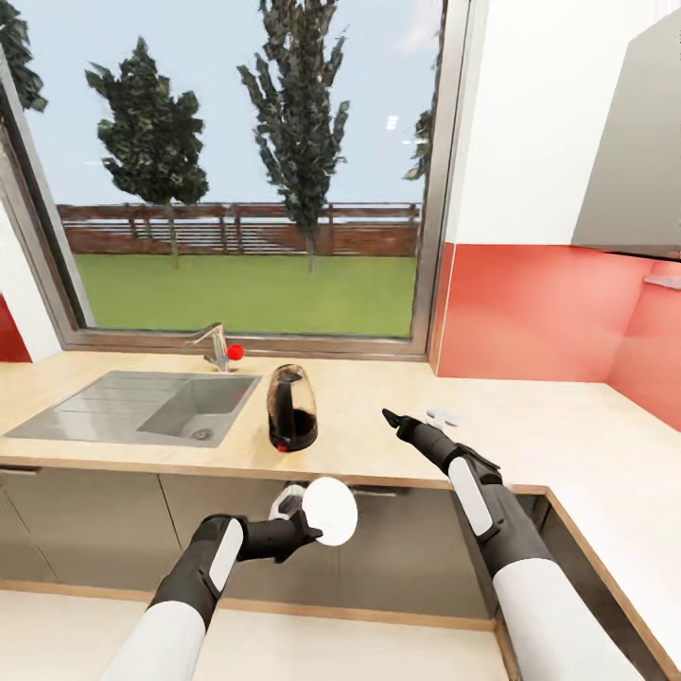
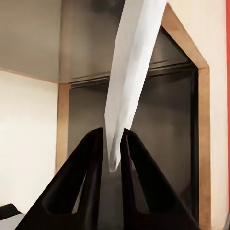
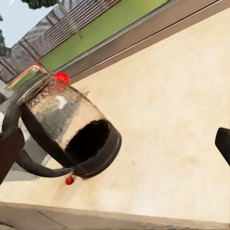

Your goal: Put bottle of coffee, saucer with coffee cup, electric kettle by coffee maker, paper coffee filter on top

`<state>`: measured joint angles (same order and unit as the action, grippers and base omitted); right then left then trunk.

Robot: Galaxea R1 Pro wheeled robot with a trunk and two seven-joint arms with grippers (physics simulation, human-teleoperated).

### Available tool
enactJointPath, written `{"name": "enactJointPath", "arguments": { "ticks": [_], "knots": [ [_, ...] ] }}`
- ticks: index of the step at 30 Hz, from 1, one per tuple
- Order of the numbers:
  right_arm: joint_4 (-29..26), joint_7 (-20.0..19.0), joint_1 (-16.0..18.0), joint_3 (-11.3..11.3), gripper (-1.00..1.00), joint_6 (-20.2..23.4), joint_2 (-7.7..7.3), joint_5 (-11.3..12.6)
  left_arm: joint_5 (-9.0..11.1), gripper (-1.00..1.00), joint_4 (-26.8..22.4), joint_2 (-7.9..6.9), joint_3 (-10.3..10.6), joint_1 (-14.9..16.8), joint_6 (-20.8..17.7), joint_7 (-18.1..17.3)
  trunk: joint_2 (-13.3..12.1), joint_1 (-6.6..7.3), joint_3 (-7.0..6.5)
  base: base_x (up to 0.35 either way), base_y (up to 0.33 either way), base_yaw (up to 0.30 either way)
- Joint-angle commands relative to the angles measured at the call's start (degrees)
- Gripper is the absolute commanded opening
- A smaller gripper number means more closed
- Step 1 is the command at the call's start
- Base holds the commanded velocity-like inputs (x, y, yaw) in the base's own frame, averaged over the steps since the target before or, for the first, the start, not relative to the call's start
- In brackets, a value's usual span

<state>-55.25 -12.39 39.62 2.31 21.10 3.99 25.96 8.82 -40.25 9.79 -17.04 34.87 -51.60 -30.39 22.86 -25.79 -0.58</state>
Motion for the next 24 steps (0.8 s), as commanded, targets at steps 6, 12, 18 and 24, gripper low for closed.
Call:
{"name": "enactJointPath", "arguments": {
  "ticks": [6,12,18,24],
  "knots": [
    [0.0,-0.2,0.0,0.2,1.0,0.4,0.15,0.3,0.1,-1.0,0.0,-0.03,-0.3,-0.6,-0.3,-0.2,0.1,0.0,0.03,-0.272,0.233,0.0],
    [0.1,-0.3,0.0,0.2,1.0,0.5,0.28,0.3,0.0,-1.0,0.7,-1.34,-0.5,-1.4,1.9,-0.9,0.1,0.0,0.03,-0.098,0.087,0.0],
    [7.4,-0.7,0.0,-0.1,1.0,0.5,0.47,0.3,0.0,-1.0,2.5,-5.64,-0.6,-13.0,22.1,-1.1,0.1,0.0,0.03,-0.002,0.002,0.0],
    [14.8,-7.3,-0.1,-4.6,1.0,0.5,-0.06,-2.6,3.0,-1.0,3.1,-12.18,-1.2,-19.3,30.2,-1.0,0.1,0.0,0.03,0.0,0.0,0.0]
  ]
}}
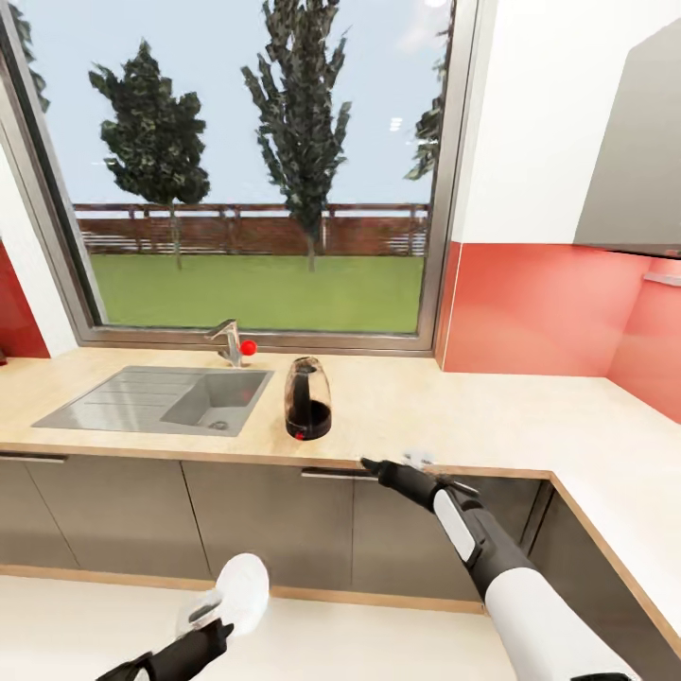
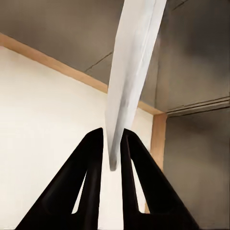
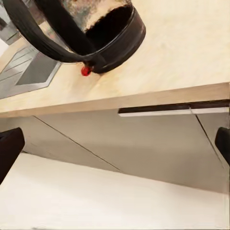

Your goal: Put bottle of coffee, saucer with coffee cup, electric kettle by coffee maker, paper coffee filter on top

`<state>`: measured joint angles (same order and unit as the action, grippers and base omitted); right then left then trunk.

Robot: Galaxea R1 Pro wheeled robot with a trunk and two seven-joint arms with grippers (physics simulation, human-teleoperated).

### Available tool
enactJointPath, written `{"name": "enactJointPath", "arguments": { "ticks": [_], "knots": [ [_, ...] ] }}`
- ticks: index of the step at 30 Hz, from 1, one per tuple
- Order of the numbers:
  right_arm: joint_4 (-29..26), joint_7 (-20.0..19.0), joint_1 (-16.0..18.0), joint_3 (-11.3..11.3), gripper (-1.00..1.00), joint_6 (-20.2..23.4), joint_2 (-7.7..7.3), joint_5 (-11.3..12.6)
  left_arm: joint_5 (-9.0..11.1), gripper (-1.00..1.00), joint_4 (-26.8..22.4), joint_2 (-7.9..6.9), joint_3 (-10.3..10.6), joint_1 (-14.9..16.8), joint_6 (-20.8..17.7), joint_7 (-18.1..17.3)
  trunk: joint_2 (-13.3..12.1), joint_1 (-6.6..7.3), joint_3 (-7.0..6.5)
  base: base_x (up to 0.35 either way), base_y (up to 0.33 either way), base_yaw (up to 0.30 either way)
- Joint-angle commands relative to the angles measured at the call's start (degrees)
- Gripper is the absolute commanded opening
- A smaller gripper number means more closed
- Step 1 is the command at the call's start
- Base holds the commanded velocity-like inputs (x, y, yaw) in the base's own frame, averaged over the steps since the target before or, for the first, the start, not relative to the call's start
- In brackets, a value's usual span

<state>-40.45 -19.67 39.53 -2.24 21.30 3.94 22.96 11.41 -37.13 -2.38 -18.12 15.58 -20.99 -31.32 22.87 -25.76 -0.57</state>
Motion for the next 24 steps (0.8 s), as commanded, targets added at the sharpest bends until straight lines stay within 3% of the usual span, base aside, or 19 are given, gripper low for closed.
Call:
{"name": "enactJointPath", "arguments": {
  "ticks": [1,5,7,8,12,16,20,22,24],
  "knots": [
    [1.2,-0.4,0.0,-0.7,1.0,0.3,0.02,-0.9,1.2,-1.0,0.4,-0.75,-0.8,-0.4,-0.2,-0.1,0.0,-0.02,0.02,0.0,0.0,0.0],
    [7.7,-0.9,-0.3,-4.1,1.0,0.2,0.35,-4.5,3.6,-1.0,2.4,-2.22,-6.3,-0.9,0.4,-0.1,0.0,-0.02,0.02,0.0,0.0,0.0],
    [15.1,-1.1,-0.6,-6.1,1.0,-0.1,0.59,-5.2,4.0,-1.0,2.8,-2.43,-10.2,-1.0,1.0,-0.1,0.0,-0.02,0.02,0.0,0.0,0.0],
    [17.6,-1.1,-0.6,-7.0,1.0,-0.7,0.64,-5.3,4.0,-1.0,2.8,-2.44,-10.8,-1.0,1.2,0.0,0.0,-0.02,0.02,0.0,0.0,0.0],
    [30.2,-0.9,-0.8,-11.4,1.0,-9.7,0.68,-5.7,3.6,-1.0,3.0,-2.46,-11.7,-1.0,6.2,0.4,0.0,-0.02,0.02,0.0,0.0,0.0],
    [36.9,0.7,-0.8,-12.7,1.0,-14.0,0.35,-6.5,3.5,-1.0,3.4,-2.57,-11.8,-1.5,10.7,0.5,0.0,-0.02,0.02,0.0,0.0,0.0],
    [38.6,12.7,-1.7,-13.0,1.0,-15.1,-0.92,-7.4,3.7,-1.0,3.8,-3.09,-11.9,-2.8,13.3,0.4,0.0,-0.02,0.02,0.0,0.0,0.0],
    [38.9,21.6,-2.1,-13.0,1.0,-15.2,-1.37,-7.5,4.0,-1.0,3.8,-3.58,-11.9,-3.4,13.8,0.2,0.0,-0.02,0.02,0.0,0.0,0.0],
    [39.0,26.2,-2.4,-13.0,1.0,-15.2,-1.58,-7.5,4.1,-1.0,3.8,-3.91,-12.0,-3.6,13.8,0.1,0.0,-0.02,0.02,0.0,0.0,0.0]
  ]
}}
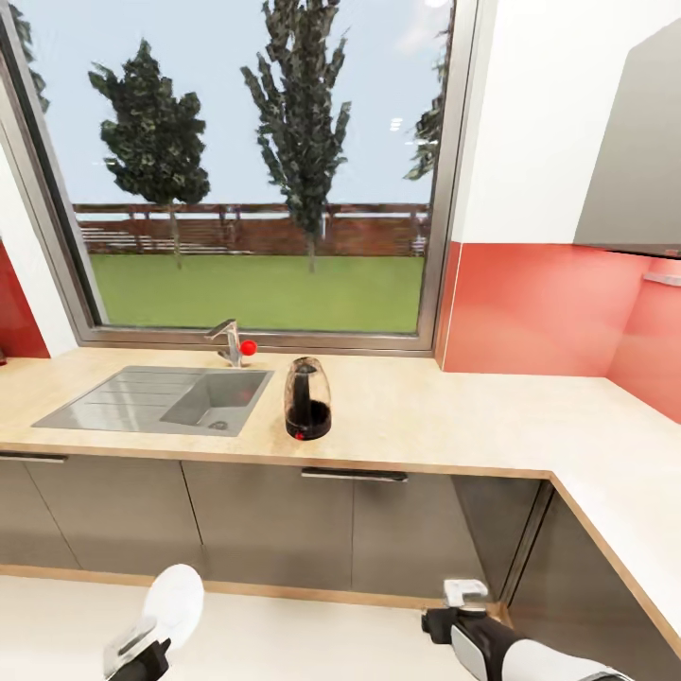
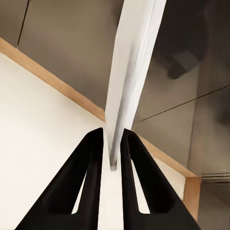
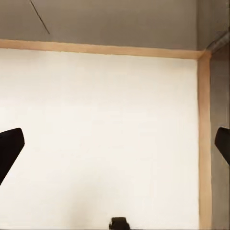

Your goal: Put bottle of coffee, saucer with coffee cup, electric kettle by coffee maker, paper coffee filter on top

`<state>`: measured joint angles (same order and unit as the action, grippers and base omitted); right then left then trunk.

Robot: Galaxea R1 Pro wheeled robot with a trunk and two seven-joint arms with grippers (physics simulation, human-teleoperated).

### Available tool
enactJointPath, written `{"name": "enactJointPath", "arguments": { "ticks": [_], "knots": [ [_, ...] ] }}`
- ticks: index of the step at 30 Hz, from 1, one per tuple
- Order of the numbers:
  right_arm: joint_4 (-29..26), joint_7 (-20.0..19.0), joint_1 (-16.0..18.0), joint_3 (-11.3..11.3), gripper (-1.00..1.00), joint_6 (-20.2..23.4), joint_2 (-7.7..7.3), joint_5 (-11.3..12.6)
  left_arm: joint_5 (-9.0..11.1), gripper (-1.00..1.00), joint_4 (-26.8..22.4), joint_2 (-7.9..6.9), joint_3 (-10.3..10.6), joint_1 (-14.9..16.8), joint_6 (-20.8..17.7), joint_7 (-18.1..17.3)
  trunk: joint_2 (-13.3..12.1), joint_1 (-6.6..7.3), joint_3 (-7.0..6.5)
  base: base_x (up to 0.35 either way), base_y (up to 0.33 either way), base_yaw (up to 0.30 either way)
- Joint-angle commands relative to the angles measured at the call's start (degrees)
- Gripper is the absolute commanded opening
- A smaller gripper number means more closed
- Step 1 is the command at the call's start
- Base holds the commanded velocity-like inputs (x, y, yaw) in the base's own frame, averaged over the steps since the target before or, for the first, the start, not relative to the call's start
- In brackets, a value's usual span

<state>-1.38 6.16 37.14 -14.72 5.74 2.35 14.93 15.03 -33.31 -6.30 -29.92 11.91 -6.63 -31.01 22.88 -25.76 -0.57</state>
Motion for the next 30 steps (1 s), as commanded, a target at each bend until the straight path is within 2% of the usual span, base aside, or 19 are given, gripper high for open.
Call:
{"name": "enactJointPath", "arguments": {
  "ticks": [1,4,7,9,12,19,25,30],
  "knots": [
    [-0.1,2.7,-0.7,-0.5,1.0,0.3,-0.14,0.5,0.5,-1.0,0.0,-0.39,-0.2,-0.1,-0.7,-0.1,0.0,-0.02,0.02,0.0,0.0,0.0],
    [0.0,4.6,-2.3,-0.5,1.0,0.4,-0.27,0.5,0.5,-1.0,0.2,-1.74,-0.2,-0.3,-0.9,0.3,0.0,-0.02,0.02,0.0,0.0,0.0],
    [0.0,4.8,-3.6,-0.5,1.0,0.4,-0.28,0.5,0.4,-1.0,3.9,-2.33,-0.8,-0.5,-0.5,0.6,0.0,-0.02,0.02,0.0,0.0,-0.029],
    [0.0,4.8,-3.8,-0.6,1.0,0.4,-0.14,0.4,0.4,-1.0,4.8,-2.65,-2.0,-0.5,-0.7,0.6,0.0,-0.02,0.02,0.0,0.0,-0.041],
    [0.0,4.6,-4.4,-0.6,1.0,0.5,0.02,0.4,0.4,-1.0,5.9,-3.32,-4.9,-0.5,-0.9,0.7,0.0,-0.02,0.02,0.0,0.0,-0.014],
    [0.0,2.8,-5.0,-0.6,1.0,0.5,0.06,0.3,0.4,-1.0,8.9,-3.66,-9.1,-0.5,-0.4,0.7,0.0,-0.02,0.02,0.0,0.0,0.114],
    [0.0,2.6,-6.1,-0.6,1.0,0.4,-0.26,0.2,0.5,-1.0,9.2,-4.99,-9.7,-0.5,-0.1,0.6,0.0,-0.02,0.18,0.0,0.0,0.262],
    [0.0,1.0,-6.3,-0.6,1.0,0.1,-0.98,0.2,0.4,-1.0,9.2,-5.71,-9.7,-0.5,2.0,0.5,0.0,-0.02,0.35,0.0,0.0,0.272]
  ]
}}
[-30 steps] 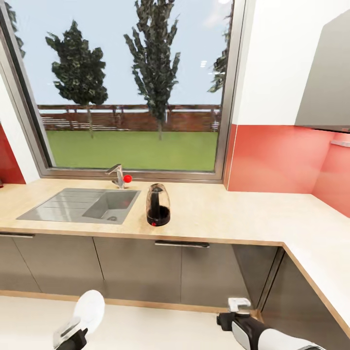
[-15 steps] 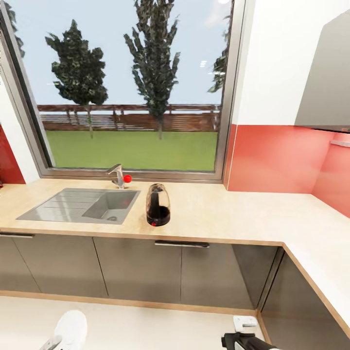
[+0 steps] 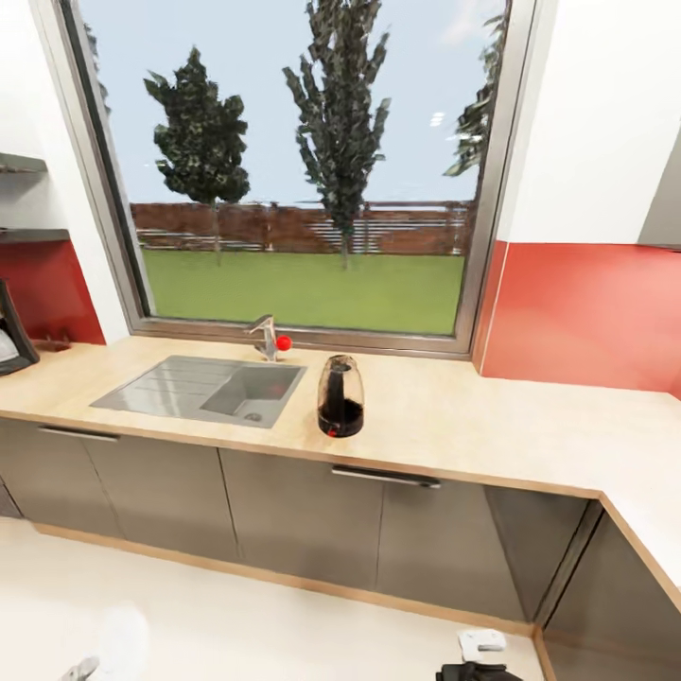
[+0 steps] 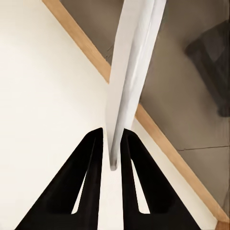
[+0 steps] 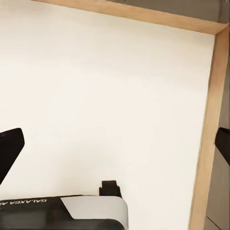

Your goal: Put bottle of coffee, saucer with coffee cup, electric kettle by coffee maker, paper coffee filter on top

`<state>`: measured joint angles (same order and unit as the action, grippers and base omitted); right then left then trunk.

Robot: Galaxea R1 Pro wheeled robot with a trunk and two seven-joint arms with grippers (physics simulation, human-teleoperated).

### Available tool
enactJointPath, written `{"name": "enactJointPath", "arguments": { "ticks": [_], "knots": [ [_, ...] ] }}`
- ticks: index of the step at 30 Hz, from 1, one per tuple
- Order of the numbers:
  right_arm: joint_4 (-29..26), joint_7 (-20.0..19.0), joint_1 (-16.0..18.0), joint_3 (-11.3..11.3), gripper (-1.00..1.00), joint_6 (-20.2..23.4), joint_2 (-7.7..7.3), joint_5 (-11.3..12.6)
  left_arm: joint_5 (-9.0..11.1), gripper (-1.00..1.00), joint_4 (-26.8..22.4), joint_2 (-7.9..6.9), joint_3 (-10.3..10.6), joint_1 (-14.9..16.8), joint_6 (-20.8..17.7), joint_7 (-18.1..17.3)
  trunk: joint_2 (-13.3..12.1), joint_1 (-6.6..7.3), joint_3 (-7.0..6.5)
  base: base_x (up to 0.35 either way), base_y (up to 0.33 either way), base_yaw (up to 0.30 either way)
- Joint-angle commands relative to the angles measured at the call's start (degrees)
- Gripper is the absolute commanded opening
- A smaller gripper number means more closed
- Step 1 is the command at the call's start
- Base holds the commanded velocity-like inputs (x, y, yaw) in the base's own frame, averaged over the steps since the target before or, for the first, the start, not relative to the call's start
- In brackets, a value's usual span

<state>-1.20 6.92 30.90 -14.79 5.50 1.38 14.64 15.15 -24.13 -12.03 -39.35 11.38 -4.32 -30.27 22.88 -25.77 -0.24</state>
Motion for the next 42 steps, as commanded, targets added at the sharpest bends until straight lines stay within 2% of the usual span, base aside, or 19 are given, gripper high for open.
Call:
{"name": "enactJointPath", "arguments": {
  "ticks": [1,5,11,13,18,22,42],
  "knots": [
    [-0.1,-0.1,-0.1,-0.5,1.0,0.3,-0.07,0.5,0.3,-1.0,0.0,0.01,-0.3,0.0,-0.2,-0.2,0.0,-0.02,0.06,0.0,0.0,0.273],
    [-0.1,-2.0,-0.8,-0.5,1.0,0.2,-0.48,0.4,0.1,-1.0,0.1,0.11,-0.2,0.0,0.5,-0.2,0.0,-0.02,0.21,0.0,0.0,0.273],
    [-0.2,-2.7,-1.7,-0.5,1.0,0.0,-0.74,0.6,0.0,-1.0,0.2,0.27,-0.1,0.0,0.7,-0.2,0.0,-0.02,0.49,0.0,0.0,0.269],
    [-0.2,-4.6,-1.8,-0.5,1.0,0.0,-0.94,0.6,0.0,-1.0,0.2,0.33,-0.1,0.0,0.8,-0.2,0.0,-0.02,0.59,0.0,0.0,0.268],
    [-0.2,-9.8,-1.8,-0.5,1.0,0.0,-3.09,0.6,-0.1,-1.0,0.3,0.33,-0.1,0.0,0.8,-0.2,0.0,-0.02,0.83,0.093,0.0,0.267],
    [-0.2,-11.6,-1.8,-0.5,1.0,0.0,-4.17,0.5,0.1,-1.0,1.5,0.22,-0.2,0.0,0.8,-0.2,0.0,-0.02,1.03,0.231,0.044,0.264],
    [-0.2,-12.0,-2.0,-0.6,1.0,0.1,-3.85,0.5,0.3,-1.0,1.9,-0.1,-0.3,0.0,0.7,-0.2,0.0,-0.02,2.02,0.283,0.186,0.259]
  ]
}}
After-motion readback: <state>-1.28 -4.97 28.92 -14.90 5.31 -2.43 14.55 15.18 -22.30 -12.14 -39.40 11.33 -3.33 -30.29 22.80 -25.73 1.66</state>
